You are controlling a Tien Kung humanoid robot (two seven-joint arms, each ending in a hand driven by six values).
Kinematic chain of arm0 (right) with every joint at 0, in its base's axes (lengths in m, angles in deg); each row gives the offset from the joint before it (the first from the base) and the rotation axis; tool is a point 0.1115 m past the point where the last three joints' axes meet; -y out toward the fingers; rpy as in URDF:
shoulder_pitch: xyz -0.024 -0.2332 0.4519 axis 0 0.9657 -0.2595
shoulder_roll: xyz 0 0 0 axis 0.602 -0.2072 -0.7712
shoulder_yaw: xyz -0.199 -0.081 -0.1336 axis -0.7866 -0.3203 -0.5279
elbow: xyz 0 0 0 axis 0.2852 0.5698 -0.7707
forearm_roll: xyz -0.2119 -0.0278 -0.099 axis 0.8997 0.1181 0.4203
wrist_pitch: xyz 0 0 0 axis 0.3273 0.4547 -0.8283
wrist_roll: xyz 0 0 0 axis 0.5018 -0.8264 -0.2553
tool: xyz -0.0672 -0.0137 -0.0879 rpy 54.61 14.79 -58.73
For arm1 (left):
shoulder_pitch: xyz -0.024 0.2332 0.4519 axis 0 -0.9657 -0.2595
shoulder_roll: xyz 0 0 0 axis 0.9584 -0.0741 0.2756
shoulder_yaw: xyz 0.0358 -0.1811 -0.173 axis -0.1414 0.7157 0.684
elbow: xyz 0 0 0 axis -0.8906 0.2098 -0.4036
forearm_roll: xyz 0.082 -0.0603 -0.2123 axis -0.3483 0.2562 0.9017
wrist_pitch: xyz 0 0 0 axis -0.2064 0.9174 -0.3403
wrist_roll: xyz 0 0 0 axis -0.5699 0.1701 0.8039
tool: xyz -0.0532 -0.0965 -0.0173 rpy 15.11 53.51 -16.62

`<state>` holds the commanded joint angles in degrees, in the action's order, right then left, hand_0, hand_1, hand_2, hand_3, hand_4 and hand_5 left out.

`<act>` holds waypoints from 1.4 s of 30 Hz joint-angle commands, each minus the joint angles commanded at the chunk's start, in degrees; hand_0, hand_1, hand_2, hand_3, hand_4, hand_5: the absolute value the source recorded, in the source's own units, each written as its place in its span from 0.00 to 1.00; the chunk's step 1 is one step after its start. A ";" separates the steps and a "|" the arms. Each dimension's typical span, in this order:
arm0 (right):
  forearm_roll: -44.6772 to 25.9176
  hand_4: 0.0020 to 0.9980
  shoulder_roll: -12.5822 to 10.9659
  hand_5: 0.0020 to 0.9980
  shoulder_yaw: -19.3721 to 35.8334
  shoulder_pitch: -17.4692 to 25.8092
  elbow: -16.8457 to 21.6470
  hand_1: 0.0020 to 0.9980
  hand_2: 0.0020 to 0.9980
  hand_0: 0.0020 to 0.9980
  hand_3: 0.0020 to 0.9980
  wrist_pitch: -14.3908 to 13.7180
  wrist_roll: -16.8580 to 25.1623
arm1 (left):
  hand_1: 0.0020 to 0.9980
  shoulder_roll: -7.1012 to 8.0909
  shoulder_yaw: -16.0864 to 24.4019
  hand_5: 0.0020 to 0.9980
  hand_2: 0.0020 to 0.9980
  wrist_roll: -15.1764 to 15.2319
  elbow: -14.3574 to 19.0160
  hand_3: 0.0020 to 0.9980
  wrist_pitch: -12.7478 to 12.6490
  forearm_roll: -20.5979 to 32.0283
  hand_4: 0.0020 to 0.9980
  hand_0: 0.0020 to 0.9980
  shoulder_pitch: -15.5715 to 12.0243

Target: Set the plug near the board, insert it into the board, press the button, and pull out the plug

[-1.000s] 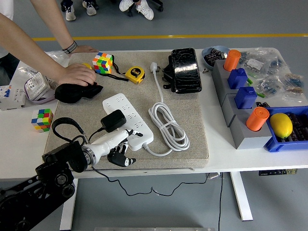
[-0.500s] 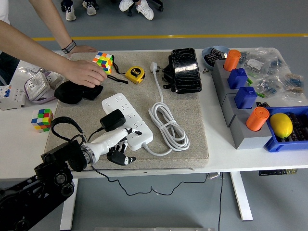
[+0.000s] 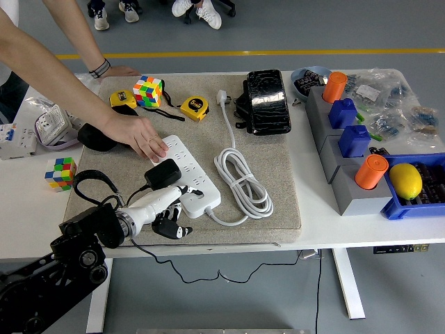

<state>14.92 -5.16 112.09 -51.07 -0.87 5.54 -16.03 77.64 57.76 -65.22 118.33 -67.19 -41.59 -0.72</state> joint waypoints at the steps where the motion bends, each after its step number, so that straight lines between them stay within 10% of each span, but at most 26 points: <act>1: -0.03 0.82 0.00 0.36 -0.04 -0.01 0.00 0.58 0.54 0.55 0.50 0.00 -0.01 | 0.09 0.04 -0.03 0.00 0.16 -0.15 -0.03 0.85 0.19 0.13 0.77 0.06 -0.03; 12: 0.00 0.82 0.00 0.36 0.04 0.00 -0.01 0.58 0.54 0.55 0.51 -0.04 0.07 | 0.09 0.63 1.62 0.00 0.16 5.09 2.83 0.85 -3.18 3.71 0.77 0.06 -0.44; 14: 0.05 0.82 0.02 0.36 0.09 -0.02 0.02 0.58 0.54 0.55 0.50 -0.03 0.07 | 0.08 0.75 1.78 0.00 0.16 7.46 2.75 0.78 -4.96 6.39 0.57 0.06 -0.45; 18: 0.10 0.82 0.02 0.36 0.17 -0.08 0.04 0.58 0.54 0.55 0.50 -0.04 0.05 | 0.08 0.61 1.46 0.00 0.16 13.46 0.92 0.78 -10.26 11.94 0.57 0.06 -0.67; 19: 0.04 0.82 0.03 0.36 0.11 -0.08 0.02 0.57 0.54 0.55 0.50 -0.04 0.04 | 0.13 0.57 1.25 0.17 0.26 14.83 0.44 0.58 -11.50 13.27 0.77 0.16 -0.74; 24: -0.24 0.82 0.05 0.36 -0.22 -0.04 -0.07 0.57 0.54 0.55 0.50 -0.01 0.00 | 0.13 0.17 -0.29 0.17 0.26 23.64 -2.94 0.58 -19.80 23.88 0.77 0.16 -1.17; 25: -0.25 0.82 0.06 0.36 -0.26 -0.06 -0.07 0.58 0.54 0.55 0.50 -0.01 -0.01 | 0.32 -0.01 -0.64 0.24 0.37 25.62 -3.96 0.48 -21.47 26.12 0.81 0.27 -1.25; 28: -0.27 0.82 0.07 0.36 -0.34 -0.10 -0.08 0.58 0.54 0.55 0.50 0.00 -0.01 | 0.32 -0.35 -1.16 0.24 0.37 30.65 -6.06 0.48 -24.30 33.48 0.81 0.27 -1.43; 36: -0.58 0.82 -0.09 0.36 -0.93 -0.36 -0.13 0.57 0.54 0.55 0.50 0.02 -0.07 | 0.46 -0.73 -1.54 0.26 0.46 37.00 -8.53 0.46 -25.86 50.25 0.82 0.37 -1.69; 42: -0.77 0.82 -0.26 0.36 -1.27 -0.46 -0.15 0.58 0.54 0.55 0.50 -0.02 -0.06 | 0.48 -0.56 -1.01 0.26 0.51 36.89 -8.22 0.48 -25.84 50.20 0.81 0.39 -1.43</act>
<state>14.15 -5.42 110.82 -51.53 -1.02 5.52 -16.09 77.08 56.75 -28.33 110.11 -93.04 8.61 -2.15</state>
